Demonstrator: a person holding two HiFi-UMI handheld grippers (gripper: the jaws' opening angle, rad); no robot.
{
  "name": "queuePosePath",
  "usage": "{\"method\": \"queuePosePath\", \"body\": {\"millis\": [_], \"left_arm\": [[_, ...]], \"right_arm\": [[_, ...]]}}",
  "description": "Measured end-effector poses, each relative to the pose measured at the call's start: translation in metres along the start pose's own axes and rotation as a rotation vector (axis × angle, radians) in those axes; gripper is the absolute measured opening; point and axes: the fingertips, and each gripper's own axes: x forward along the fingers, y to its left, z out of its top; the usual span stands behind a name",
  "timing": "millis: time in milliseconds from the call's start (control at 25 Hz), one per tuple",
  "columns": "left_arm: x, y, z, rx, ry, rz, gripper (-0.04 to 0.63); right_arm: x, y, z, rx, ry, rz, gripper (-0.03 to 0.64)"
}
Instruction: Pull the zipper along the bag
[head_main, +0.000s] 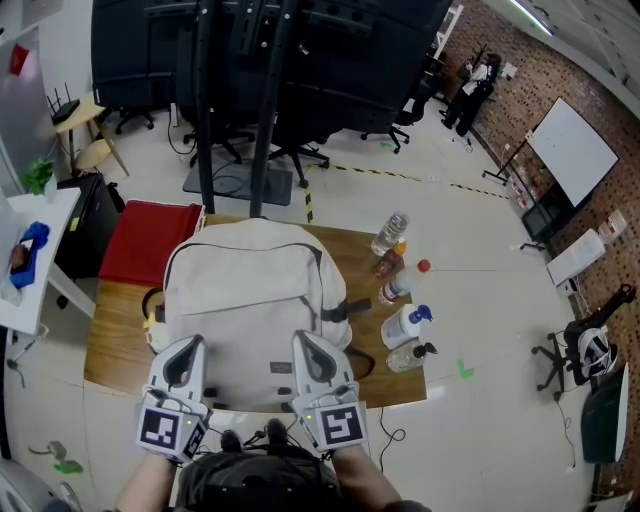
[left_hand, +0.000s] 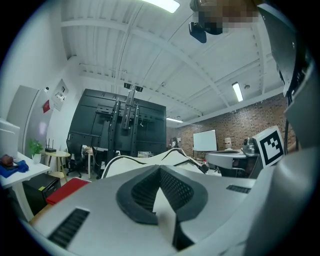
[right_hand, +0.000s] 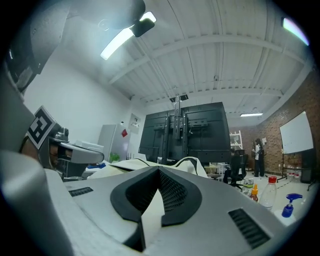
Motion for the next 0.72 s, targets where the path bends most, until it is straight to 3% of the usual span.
{"method": "queuePosePath", "body": {"millis": [720], "left_arm": [[0.005, -0.003, 0.001, 0.005, 0.003, 0.002, 0.017]], "right_arm": [[0.002, -0.011, -0.010, -0.030, 0.057, -0.037, 0.005]]}}
